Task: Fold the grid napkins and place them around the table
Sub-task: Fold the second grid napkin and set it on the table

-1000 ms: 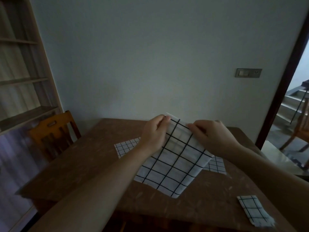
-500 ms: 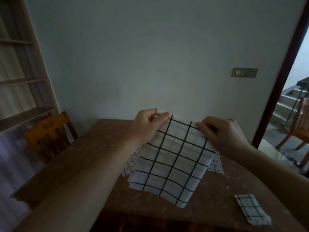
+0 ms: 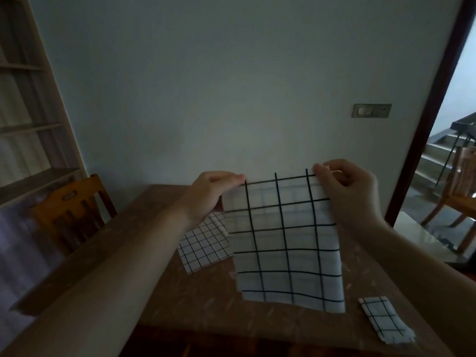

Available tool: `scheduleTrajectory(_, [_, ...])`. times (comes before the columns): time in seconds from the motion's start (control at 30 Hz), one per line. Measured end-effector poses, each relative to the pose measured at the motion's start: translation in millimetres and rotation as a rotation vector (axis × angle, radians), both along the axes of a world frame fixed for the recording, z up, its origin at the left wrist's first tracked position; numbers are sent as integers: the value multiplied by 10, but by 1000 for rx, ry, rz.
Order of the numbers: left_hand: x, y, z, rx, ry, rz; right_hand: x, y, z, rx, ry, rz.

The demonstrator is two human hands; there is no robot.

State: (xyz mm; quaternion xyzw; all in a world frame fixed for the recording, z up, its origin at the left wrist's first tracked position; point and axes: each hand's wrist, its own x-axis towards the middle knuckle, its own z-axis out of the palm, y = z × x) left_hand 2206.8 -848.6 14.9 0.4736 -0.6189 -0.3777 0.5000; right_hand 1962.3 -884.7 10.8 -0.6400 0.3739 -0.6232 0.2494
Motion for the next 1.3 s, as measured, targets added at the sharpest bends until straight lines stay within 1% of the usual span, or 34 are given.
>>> scheduleTrajectory(0.07, [37,38,74,152,-43,-139,14,25,45,-52,53,23])
scheduleTrajectory(0.13, [-2,41,159,188,-205,-178,47,42,77,-80,120,59])
scheduleTrajectory(0.23, [-200,18,276,92,-429,-135,121,60,108,-119,213,98])
scheduleTrajectory(0.3, [-317,-17,301,-7,-474,-105,160,77,106,-122,219,111])
scheduleTrajectory(0.37, [-347,-48,292,-84,-427,-50,162,79,60,-92,221,115])
scheduleTrajectory(0.47, [-280,-53,266,-188,-377,54,108,77,-72,-79,286,89])
scheduleTrajectory(0.53, [-240,-56,242,-194,-380,65,79,77,-133,-83,322,64])
scheduleTrajectory(0.63, [-261,-60,222,-179,-404,28,85,72,-131,-107,345,73])
scheduleTrajectory(0.7, [-273,-57,242,-214,-401,56,93,74,-100,-141,356,82])
scheduleTrajectory(0.83, [-192,-69,276,-322,-292,150,45,88,-188,-142,491,118])
scheduleTrajectory(0.9, [-142,-62,282,-354,-243,169,3,86,-291,-143,495,116])
scheduleTrajectory(1.0, [-103,-63,273,-364,-231,183,-28,103,-365,-141,465,107])
scheduleTrajectory(1.17, [-84,-45,281,-373,-235,174,-59,152,-324,-175,493,79])
scheduleTrajectory(1.23, [-85,-17,294,-354,-224,147,-83,172,-287,-174,511,127])
scheduleTrajectory(1.3, [-127,11,295,-343,-256,92,-62,232,-205,-111,541,230])
